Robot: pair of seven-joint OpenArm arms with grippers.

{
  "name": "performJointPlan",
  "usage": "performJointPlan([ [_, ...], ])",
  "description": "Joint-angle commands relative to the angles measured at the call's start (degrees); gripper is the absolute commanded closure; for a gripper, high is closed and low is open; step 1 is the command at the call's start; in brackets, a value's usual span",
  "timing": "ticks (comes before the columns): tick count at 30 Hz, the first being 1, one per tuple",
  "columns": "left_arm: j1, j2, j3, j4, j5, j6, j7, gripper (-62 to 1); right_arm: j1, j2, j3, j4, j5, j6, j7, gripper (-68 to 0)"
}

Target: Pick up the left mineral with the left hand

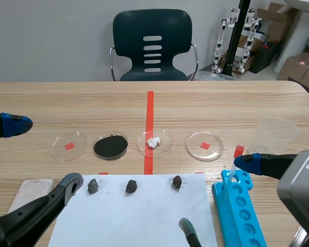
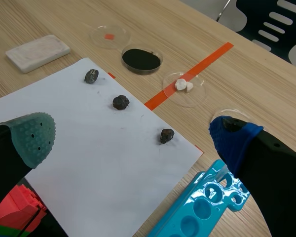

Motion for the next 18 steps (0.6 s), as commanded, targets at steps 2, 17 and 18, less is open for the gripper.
performJointPlan([
  [2, 1.6, 1.4, -0.2, 0.5, 3.4, 0.3, -2.5, -62.3, -0.1, -0.2, 0.4, 1.2, 0.4, 0.0, 0.9, -67.9],
  [17, 2.2, 4.4, 1.8, 0.5, 8.9, 0.3, -3.7, -62.3, -0.1, -0.2, 0.4, 1.2, 0.4, 0.0, 0.9, -67.9],
  [18, 2.2, 4.4, 1.8, 0.5, 8.9, 0.3, -3.7, -62.3, -0.1, -0.2, 0.4, 1.2, 0.4, 0.0, 0.9, -67.9],
])
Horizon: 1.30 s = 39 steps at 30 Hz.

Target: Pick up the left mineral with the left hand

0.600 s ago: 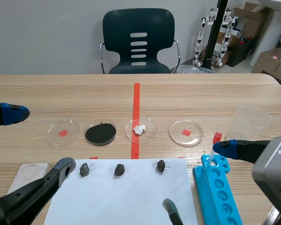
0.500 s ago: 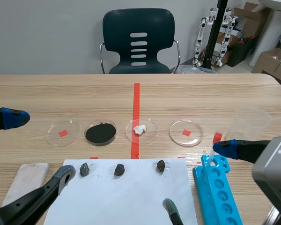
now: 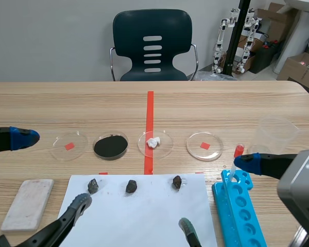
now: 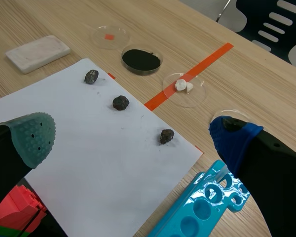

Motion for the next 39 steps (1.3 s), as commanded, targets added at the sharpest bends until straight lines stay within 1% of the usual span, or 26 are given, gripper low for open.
performJointPlan([
  [1, 0.5, 0.0, 0.0, 0.5, -0.6, 0.1, -0.4, -62.3, -0.1, -0.2, 0.4, 1.2, 0.4, 0.0, 0.9, -67.9],
  [8, 0.0, -0.1, 0.0, 0.5, -0.7, 0.1, 0.9, -62.3, -0.1, -0.2, 0.4, 1.2, 0.4, 0.0, 0.9, -67.9],
  [10, -0.8, -0.1, 0.1, 0.5, -2.2, 0.1, 3.1, -62.3, -0.1, -0.2, 0.4, 1.2, 0.4, 0.0, 0.9, -67.9],
  [11, -1.3, -0.1, 0.1, 0.5, -3.7, 0.1, 4.9, -62.3, -0.1, -0.2, 0.4, 1.2, 0.4, 0.0, 0.9, -67.9],
  [15, -4.5, -0.9, 0.2, -0.1, -13.6, 0.4, 15.8, -62.3, -0.1, -0.2, 0.4, 1.2, 0.4, 0.0, 0.9, -67.9],
  [19, -10.4, -1.5, 1.6, -2.8, -22.8, 0.7, 27.0, -62.3, -0.1, -0.2, 0.4, 1.2, 0.4, 0.0, 0.9, -67.9],
  [20, -12.1, -1.5, 2.3, -3.7, -25.1, 1.2, 29.8, -62.3, -0.1, -0.2, 0.4, 1.2, 0.4, 0.0, 0.9, -67.9],
  [22, -15.8, -1.5, 3.8, -5.7, -29.5, 3.8, 35.1, -62.3, -0.1, -0.2, 0.4, 1.2, 0.4, 0.0, 0.9, -67.9],
  [24, -19.3, -1.4, 5.4, -7.9, -32.0, 5.8, 39.3, -62.3, -0.1, -0.2, 0.4, 1.2, 0.4, 0.0, 0.9, -67.9],
  [25, -21.6, -1.4, 5.5, -8.1, -32.1, 6.0, 39.7, -62.3, -0.1, -0.2, 0.4, 1.2, 0.4, 0.0, 0.9, -67.9],
  [26, -24.4, -1.2, 7.5, -11.0, -32.7, 8.0, 45.0, -62.3, -0.1, -0.2, 0.4, 1.2, 0.4, 0.0, 0.9, -67.9],
  [27, -26.0, -1.1, 8.2, -11.9, -32.7, 9.6, 46.8, -62.3, -0.1, -0.2, 0.4, 1.2, 0.4, 0.0, 0.9, -67.9],
  [32, -35.3, -0.4, 11.8, -16.4, -32.6, 22.0, 59.8, -62.3, -0.1, -0.2, 0.4, 1.2, 0.4, 0.0, 0.9, -67.9],
  [34, -38.0, -0.4, 13.3, -17.5, -32.2, 24.4, 63.6, -62.3, -0.1, -0.2, 0.4, 1.2, 0.4, 0.0, 0.9, -67.9],
  [35, -39.1, -0.4, 14.0, -17.8, -32.2, 25.1, 64.9, -62.3, -0.1, -0.2, 0.4, 1.2, 0.4, 0.0, 0.9, -67.9],
  [37, -40.2, -0.3, 14.9, -17.9, -32.2, 26.6, 66.1, -62.3, -0.1, -0.2, 0.4, 1.2, 0.4, 0.0, 0.9, -67.9],
  [39, -40.5, -0.3, 15.3, -17.9, -32.2, 29.3, 66.7, -62.3, -0.1, -0.2, 0.4, 1.2, 0.4, 0.0, 0.9, -67.9],
])
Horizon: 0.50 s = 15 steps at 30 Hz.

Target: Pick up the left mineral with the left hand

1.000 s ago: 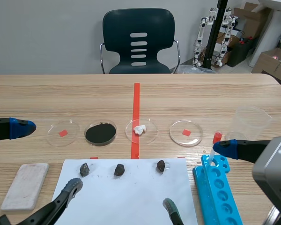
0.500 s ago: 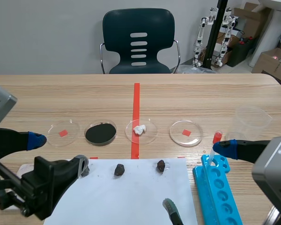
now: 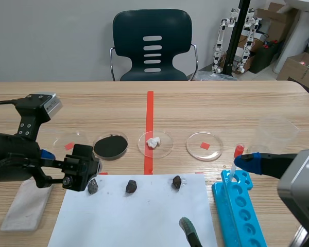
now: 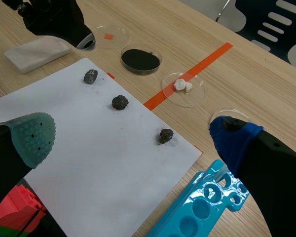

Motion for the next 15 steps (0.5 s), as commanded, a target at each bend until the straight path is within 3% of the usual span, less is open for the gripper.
performJointPlan([
  [1, 1.0, 0.1, -0.5, 1.4, -0.1, 2.2, 0.9, -62.3, -0.1, -0.2, 0.4, 1.2, 0.4, 0.0, 0.9, -67.9],
  [5, -0.1, 0.1, -0.5, 1.4, -0.1, 6.6, 4.7, -62.3, -0.1, -0.2, 0.4, 1.2, 0.4, 0.0, 0.9, -67.9],
  [12, -1.5, 2.3, -0.5, 1.4, -0.1, 7.9, 9.2, -62.3, -0.1, -0.2, 0.4, 1.2, 0.4, 0.0, 0.9, -67.9],
  [15, -3.0, 3.8, 0.0, 1.4, -2.0, 7.9, 9.4, -62.3, -0.1, -0.2, 0.4, 1.2, 0.4, 0.0, 0.9, -67.9],
])
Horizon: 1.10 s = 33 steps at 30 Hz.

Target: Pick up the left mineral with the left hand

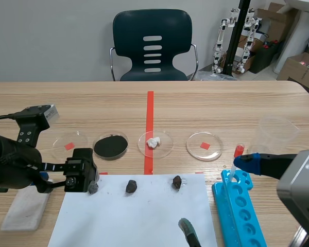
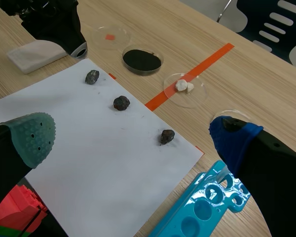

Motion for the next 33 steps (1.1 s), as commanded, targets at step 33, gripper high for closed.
performJointPlan([
  [33, -25.0, 0.5, 30.1, -23.1, 6.4, 22.2, 3.2, -62.3, -0.1, -0.2, 0.4, 1.2, 0.4, -0.1, 0.9, -67.9],
])
